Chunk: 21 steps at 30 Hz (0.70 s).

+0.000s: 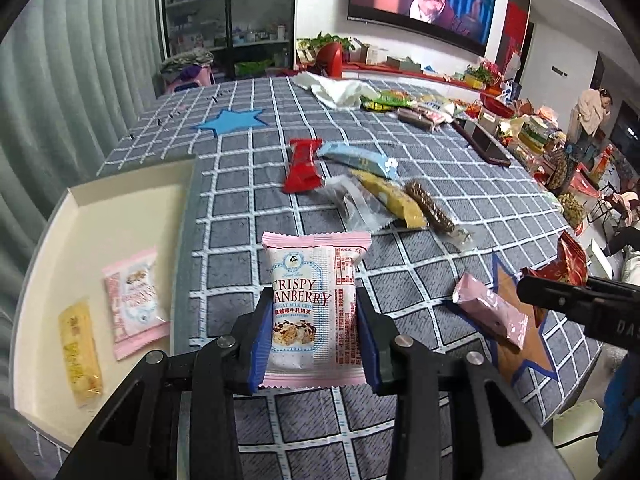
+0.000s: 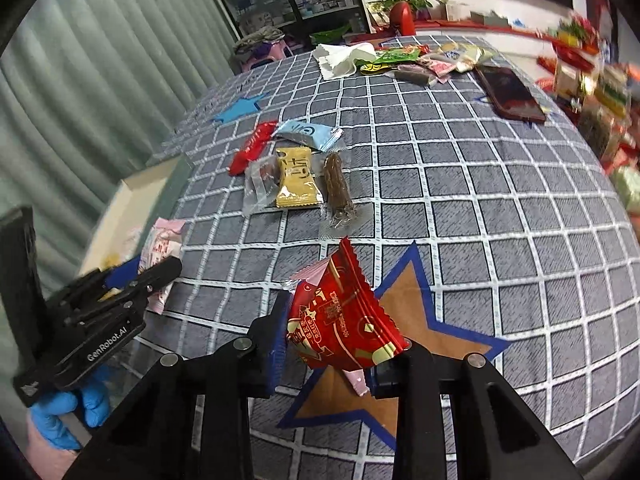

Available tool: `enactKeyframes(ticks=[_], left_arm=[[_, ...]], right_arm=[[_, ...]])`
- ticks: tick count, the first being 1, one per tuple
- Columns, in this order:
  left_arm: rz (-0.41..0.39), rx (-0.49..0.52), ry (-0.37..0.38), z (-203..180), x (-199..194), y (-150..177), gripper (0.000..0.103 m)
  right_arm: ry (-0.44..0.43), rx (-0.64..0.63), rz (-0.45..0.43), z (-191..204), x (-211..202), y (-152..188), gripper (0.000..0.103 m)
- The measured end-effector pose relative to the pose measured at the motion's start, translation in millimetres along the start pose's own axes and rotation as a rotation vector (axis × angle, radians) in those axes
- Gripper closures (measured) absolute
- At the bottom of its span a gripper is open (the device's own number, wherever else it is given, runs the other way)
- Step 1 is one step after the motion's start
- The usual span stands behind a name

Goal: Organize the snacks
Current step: 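Drop pink packet into tray with left tool while right tool drops red candy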

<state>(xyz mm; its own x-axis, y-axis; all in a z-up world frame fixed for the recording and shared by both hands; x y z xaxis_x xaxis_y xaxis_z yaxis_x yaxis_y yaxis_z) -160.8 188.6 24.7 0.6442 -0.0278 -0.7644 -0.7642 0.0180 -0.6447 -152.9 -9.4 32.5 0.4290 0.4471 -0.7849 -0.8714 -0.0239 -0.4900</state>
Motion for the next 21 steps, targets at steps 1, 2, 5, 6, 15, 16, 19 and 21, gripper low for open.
enactKeyframes(ticks=[1, 2, 5, 6, 15, 16, 19, 21], left_arm=[[-0.008, -0.001, -0.002, 1.9, -2.9, -1.4, 0.062], [-0.018, -0.004, -0.004, 4.4, -6.1, -3.1, 0.062], [-0.044, -0.015, -0.022, 16.0, -15.1, -5.7, 0.062], [-0.056, -0.027, -0.034, 24.1, -19.8, -6.2, 0.062], [-0.101, -0.156, -0.178, 112.3, -49.4, 7.7, 0.062], [-0.097, -0.175, -0.197, 123.9, -49.9, 11.3, 0.062], [-0.072, -0.217, -0.228, 148.1, -47.0, 22.2, 0.062], [-0.055, -0.237, -0.240, 159.3, -42.3, 28.7, 0.062]], right_arm=[[0.000, 0.003, -0.002, 0.1, -1.3, -0.9, 0.070], [0.004, -0.003, -0.005, 1.9, -2.6, -1.6, 0.070], [0.001, -0.056, -0.004, 20.0, -1.4, -5.4, 0.070], [-0.005, -0.069, -0.003, 25.1, -0.2, -6.5, 0.070], [-0.106, -0.228, 0.055, 123.4, 43.2, -17.2, 0.070], [-0.126, -0.249, 0.063, 139.5, 50.1, -19.2, 0.070], [-0.185, -0.291, 0.085, 182.3, 69.3, -25.4, 0.070], [-0.222, -0.296, 0.101, 201.3, 79.5, -29.5, 0.070]])
Point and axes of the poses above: each gripper's, at about its wrist camera, not at the fingertips, and x roughly the way its jaws point, z to its left, y to its underside, the point moved 4 cm from there along x, roughly the way its jaws point, and after that the axes turned 3 degrees about -y, right-handed, at the moved point
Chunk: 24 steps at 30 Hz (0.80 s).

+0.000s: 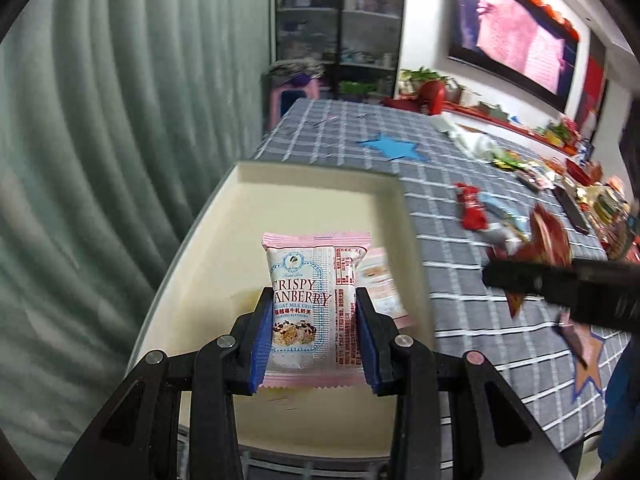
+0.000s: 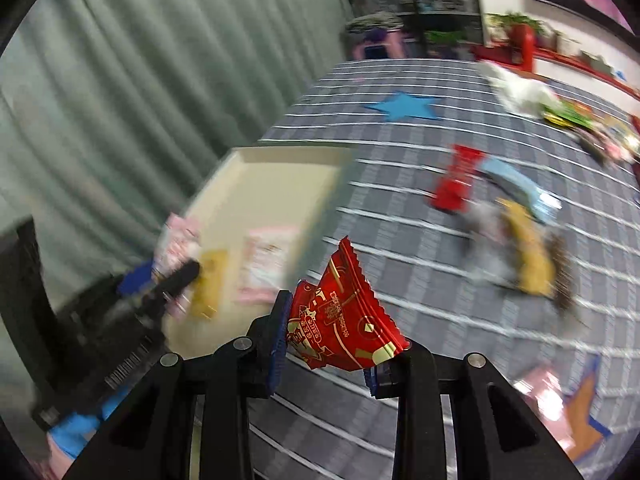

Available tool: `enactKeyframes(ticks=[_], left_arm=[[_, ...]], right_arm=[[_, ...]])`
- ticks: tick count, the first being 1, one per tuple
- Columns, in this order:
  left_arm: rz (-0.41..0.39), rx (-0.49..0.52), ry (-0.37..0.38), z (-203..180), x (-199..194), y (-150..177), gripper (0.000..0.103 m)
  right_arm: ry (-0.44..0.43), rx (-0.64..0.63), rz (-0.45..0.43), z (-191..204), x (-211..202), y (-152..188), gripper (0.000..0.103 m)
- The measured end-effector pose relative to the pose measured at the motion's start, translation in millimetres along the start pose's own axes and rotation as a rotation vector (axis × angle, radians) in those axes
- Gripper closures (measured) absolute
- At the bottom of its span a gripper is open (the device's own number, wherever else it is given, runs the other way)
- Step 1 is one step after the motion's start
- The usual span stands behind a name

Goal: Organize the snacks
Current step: 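Drop pink packet into tray with left tool while right tool drops red candy, then grasp red bar with left tool while right tool grasps pink bar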

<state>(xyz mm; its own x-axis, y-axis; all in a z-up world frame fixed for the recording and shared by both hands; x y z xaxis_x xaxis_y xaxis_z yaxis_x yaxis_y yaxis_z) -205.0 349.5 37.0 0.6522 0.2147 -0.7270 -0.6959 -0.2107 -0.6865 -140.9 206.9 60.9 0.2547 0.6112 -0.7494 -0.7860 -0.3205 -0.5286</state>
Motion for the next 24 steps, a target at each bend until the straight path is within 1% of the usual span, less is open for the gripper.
enactKeyframes(ticks=[1, 4, 6, 7, 8, 9, 10, 11, 12, 15, 18, 21, 24], left_arm=[[0.007, -0.006, -0.003, 2.4, 2.8, 0.8, 0.062], [0.043, -0.023, -0.015, 7.8, 16.5, 6.9, 0.061], [0.069, -0.027, -0.036, 7.6, 24.5, 12.4, 0.060], [0.082, -0.022, -0.040, 5.7, 27.9, 15.4, 0.058], [0.089, -0.018, -0.037, 4.8, 29.1, 17.2, 0.051], [0.095, -0.013, -0.031, 2.2, 30.4, 19.2, 0.038], [0.090, -0.012, -0.025, -0.4, 30.0, 20.4, 0.033], [0.081, -0.011, -0.021, -2.2, 29.0, 20.8, 0.026], [0.069, -0.008, -0.018, -4.8, 27.0, 21.1, 0.024], [0.059, 0.018, -0.004, -18.4, 23.1, 18.2, 0.024], [0.055, 0.031, 0.026, -33.0, 18.1, 14.8, 0.024], [0.055, 0.054, 0.058, -50.9, 11.5, 14.1, 0.024], [0.050, 0.090, 0.085, -72.8, 6.4, 11.8, 0.023]], right_arm=[[-0.024, -0.005, 0.009, 10.3, 9.3, -8.5, 0.070], [-0.058, -0.017, 0.031, 29.2, 28.1, -24.9, 0.070], [-0.068, -0.022, 0.052, 35.3, 38.7, -33.3, 0.070], [-0.064, -0.026, 0.080, 36.9, 46.7, -36.2, 0.067], [-0.052, -0.027, 0.097, 36.8, 51.8, -36.6, 0.058], [-0.027, -0.026, 0.107, 33.1, 54.1, -36.5, 0.024], [-0.004, -0.025, 0.094, 28.6, 51.8, -35.8, 0.003], [0.029, -0.025, 0.059, 21.3, 45.2, -34.7, 0.002], [0.055, -0.023, 0.047, 14.8, 38.9, -33.2, 0.002], [0.105, 0.003, 0.052, -11.0, 24.2, -24.2, 0.002], [0.205, 0.033, 0.043, -46.7, 0.6, -7.8, 0.002], [0.334, 0.048, 0.043, -89.3, -28.2, 20.5, 0.002], [0.427, 0.062, 0.055, -125.0, -54.3, 48.3, 0.002]])
Point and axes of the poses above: each gripper's, at about its wrist camera, not at the fingertips, and x roughly the way its jaws point, z to its left, y to its underside, the point moved 4 cm from there along x, roughly the way its jaws point, and after that the axes turned 3 degrees about -y, right-handed, at the moved point
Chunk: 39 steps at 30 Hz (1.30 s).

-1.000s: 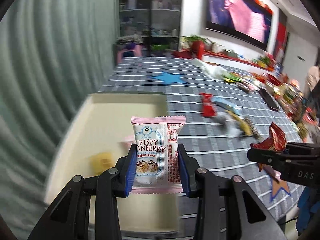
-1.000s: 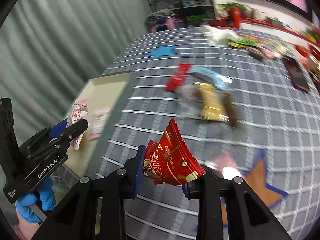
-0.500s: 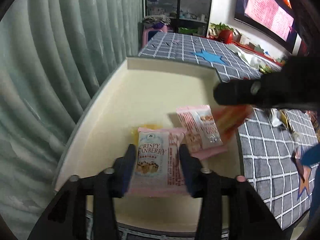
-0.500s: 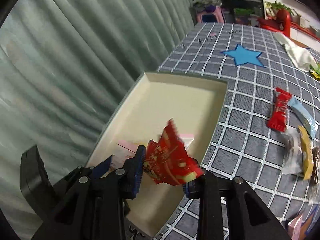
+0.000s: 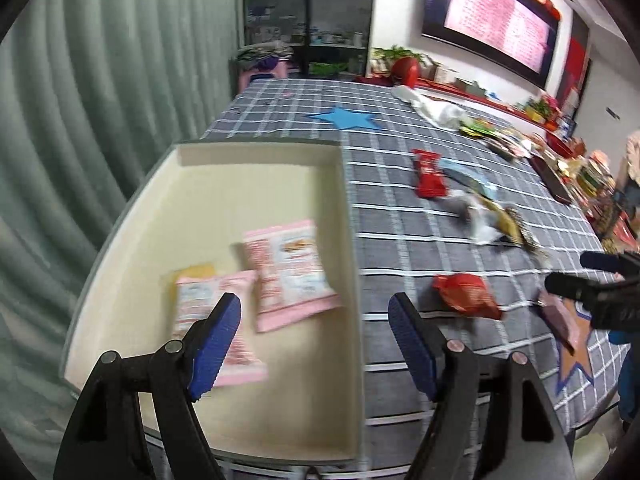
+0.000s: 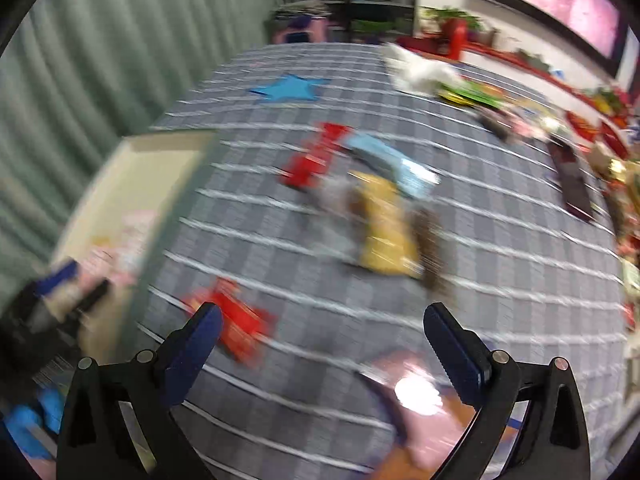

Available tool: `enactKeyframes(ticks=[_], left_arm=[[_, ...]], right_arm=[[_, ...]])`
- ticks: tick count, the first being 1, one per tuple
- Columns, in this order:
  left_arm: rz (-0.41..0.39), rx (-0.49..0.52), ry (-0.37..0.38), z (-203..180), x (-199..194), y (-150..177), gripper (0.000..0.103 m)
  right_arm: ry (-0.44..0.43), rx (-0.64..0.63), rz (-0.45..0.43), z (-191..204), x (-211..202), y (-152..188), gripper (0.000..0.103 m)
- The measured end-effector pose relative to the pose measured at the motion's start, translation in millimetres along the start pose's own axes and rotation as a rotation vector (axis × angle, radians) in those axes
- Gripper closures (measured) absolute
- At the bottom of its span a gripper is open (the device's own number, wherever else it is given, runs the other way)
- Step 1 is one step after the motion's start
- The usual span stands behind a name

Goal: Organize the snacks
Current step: 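Grasp red bar with left tool while right tool grasps pink bar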

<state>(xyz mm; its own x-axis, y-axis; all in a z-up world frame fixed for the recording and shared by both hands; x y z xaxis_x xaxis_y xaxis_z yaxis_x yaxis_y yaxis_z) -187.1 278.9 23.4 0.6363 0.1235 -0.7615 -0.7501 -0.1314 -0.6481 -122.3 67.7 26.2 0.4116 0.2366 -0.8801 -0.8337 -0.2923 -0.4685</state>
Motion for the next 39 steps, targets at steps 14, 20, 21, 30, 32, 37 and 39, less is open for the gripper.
enactKeyframes(ticks=[14, 20, 21, 30, 32, 37, 39], left_arm=[[0.073, 0.163, 0.027, -90.8, 21.5, -22.9, 0.023], [0.098, 0.170, 0.002, -112.4, 61.5, -70.2, 0.023], [0.096, 0.184, -0.009, -117.6, 71.0, -80.9, 0.023], [0.241, 0.210, -0.030, -136.5, 155.3, -116.8, 0.023], [0.259, 0.205, -0.029, -137.4, 164.1, -116.8, 0.023], [0.267, 0.175, 0.006, -141.8, 169.0, -119.5, 0.024], [0.281, 0.153, 0.046, -144.6, 169.7, -120.0, 0.040]], right_arm=[[0.045, 0.006, 0.039, -57.5, 16.6, 59.0, 0.001], [0.027, -0.014, -0.025, -70.8, 18.5, 56.6, 0.000], [0.025, -0.018, -0.046, -70.9, 17.6, 58.2, 0.000], [0.024, -0.024, -0.112, -70.0, 15.6, 63.0, 0.000], [0.022, -0.025, -0.113, -70.1, 15.5, 62.7, 0.000], [0.023, -0.024, -0.112, -70.4, 15.7, 63.2, 0.000], [0.023, -0.026, -0.111, -70.8, 15.9, 63.3, 0.000]])
Point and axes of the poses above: each gripper's, at about its wrist camera, not at the fingertips, and x roughly the way its jaws point, z to its left, y to its underside, the point moved 4 cm from there along x, roughly the way its jaws point, and after that the axes turned 3 degrees about -y, right-handed, at the moved point
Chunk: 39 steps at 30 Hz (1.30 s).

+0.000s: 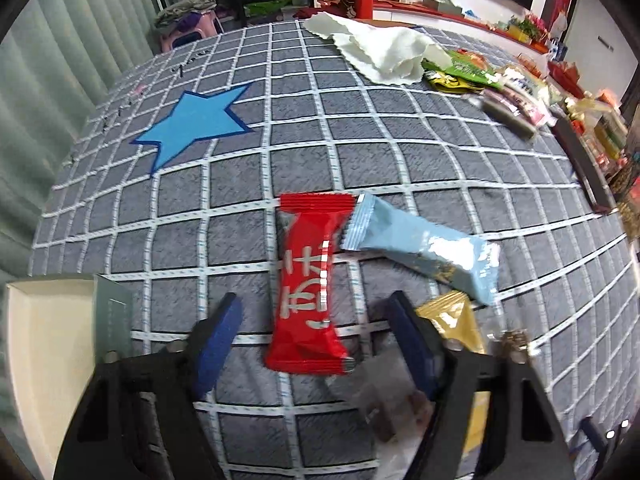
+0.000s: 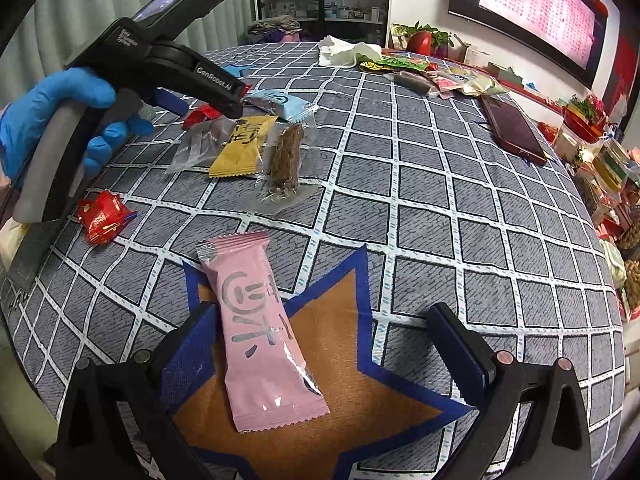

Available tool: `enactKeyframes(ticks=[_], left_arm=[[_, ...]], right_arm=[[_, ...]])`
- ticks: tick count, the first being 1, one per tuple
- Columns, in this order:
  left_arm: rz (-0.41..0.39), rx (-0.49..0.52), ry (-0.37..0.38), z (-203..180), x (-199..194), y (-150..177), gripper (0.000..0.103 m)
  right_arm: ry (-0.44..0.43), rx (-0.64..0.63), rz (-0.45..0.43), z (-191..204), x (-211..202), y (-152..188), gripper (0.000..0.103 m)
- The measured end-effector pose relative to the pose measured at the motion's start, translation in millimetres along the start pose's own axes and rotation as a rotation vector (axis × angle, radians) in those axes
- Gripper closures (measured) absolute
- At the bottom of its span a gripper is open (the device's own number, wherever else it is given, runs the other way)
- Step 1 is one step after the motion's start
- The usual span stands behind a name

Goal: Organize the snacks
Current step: 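Grasp red bar with left tool while right tool grasps pink bar, then drop red bar into tray with left tool while right tool drops pink bar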

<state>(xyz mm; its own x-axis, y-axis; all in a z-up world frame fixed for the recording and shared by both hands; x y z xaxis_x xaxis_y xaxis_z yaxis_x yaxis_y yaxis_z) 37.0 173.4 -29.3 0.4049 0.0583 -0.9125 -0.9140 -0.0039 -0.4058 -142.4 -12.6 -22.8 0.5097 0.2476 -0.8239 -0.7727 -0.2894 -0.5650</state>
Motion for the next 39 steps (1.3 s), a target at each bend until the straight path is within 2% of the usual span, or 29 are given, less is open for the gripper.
enactKeyframes(ticks=[1, 3, 11, 14, 16, 18, 20, 21, 22, 24, 30, 33, 34, 35, 36, 37, 39], left_arm=[[-0.004, 0.004, 0.004, -1.9, -2.1, -0.1, 0.046], [-0.013, 0.028, 0.012, -6.9, -6.9, 1.2, 0.078], [-0.049, 0.013, 0.073, -1.0, -36.8, 41.6, 0.081], [-0.112, 0.021, 0.077, 6.0, -61.7, 55.0, 0.081], [-0.151, 0.024, 0.083, 11.3, -77.9, 62.8, 0.081], [-0.193, 0.018, 0.100, 18.9, -96.7, 72.0, 0.081], [-0.233, 0.010, 0.106, 29.0, -114.7, 80.7, 0.081], [-0.251, 0.006, 0.103, 34.2, -121.4, 85.0, 0.081], [-0.266, 0.002, 0.100, 39.3, -127.3, 87.9, 0.081], [-0.289, -0.009, 0.095, 51.3, -137.0, 93.5, 0.081], [-0.329, -0.075, 0.045, 102.4, -155.5, 116.6, 0.081], [-0.334, -0.125, 0.024, 132.1, -161.8, 129.8, 0.081], [-0.336, -0.134, 0.015, 137.9, -163.3, 133.8, 0.081], [-0.339, -0.143, 0.001, 147.8, -165.0, 138.3, 0.081], [-0.340, -0.149, -0.007, 154.0, -165.5, 141.6, 0.081], [-0.340, -0.159, -0.015, 160.6, -166.1, 145.7, 0.081], [-0.336, -0.177, -0.022, 173.8, -165.9, 152.9, 0.081]], right_arm=[[0.000, 0.000, 0.001, 0.2, 0.1, 0.2, 0.000], [0.001, -0.002, 0.007, 0.5, 0.5, 0.4, 0.000], [0.007, -0.008, 0.122, 3.7, 7.6, -12.9, 0.001], [-0.007, -0.029, 0.136, 11.4, 4.8, -17.7, 0.027], [-0.016, -0.041, 0.153, 18.8, 3.0, -21.3, 0.056], [-0.023, -0.034, 0.161, 22.6, 2.5, -23.4, 0.073], [-0.065, 0.014, 0.170, 18.8, 2.2, -24.5, 0.073], [-0.095, 0.046, 0.173, 16.1, 1.6, -24.2, 0.077], [-0.161, 0.112, 0.181, 11.1, 0.3, -24.7, 0.078], [-0.229, 0.188, 0.185, 5.2, -2.6, -24.9, 0.078], [-0.266, 0.230, 0.165, 10.1, -14.0, -35.6, 0.078], [-0.183, 0.166, 0.175, 19.4, -12.0, -41.3, 0.077], [-0.148, 0.124, 0.207, 24.1, -6.7, -40.7, 0.077], [-0.131, 0.110, 0.226, 25.6, -3.8, -37.1, 0.069], [-0.105, 0.102, 0.243, 27.4, -0.3, -35.1, 0.044], [-0.085, 0.093, 0.248, 30.6, 2.8, -32.9, 0.025], [-0.058, 0.070, 0.263, 33.8, 8.2, -28.2, 0.025]])
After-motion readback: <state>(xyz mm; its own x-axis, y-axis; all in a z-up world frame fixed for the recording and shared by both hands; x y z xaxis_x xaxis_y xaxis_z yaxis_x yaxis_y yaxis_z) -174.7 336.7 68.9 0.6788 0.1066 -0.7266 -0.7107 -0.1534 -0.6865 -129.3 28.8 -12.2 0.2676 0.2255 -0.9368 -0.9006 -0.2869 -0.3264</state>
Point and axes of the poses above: each gripper's, at about its wrist camera, not at the fingertips, and x roughly the way its jaws point, z to its left, y to its underside, the point moved 4 cm from there along x, roughly the way its jaws point, and after that the axes turned 3 degrees about -y, right-handed, at the moved point
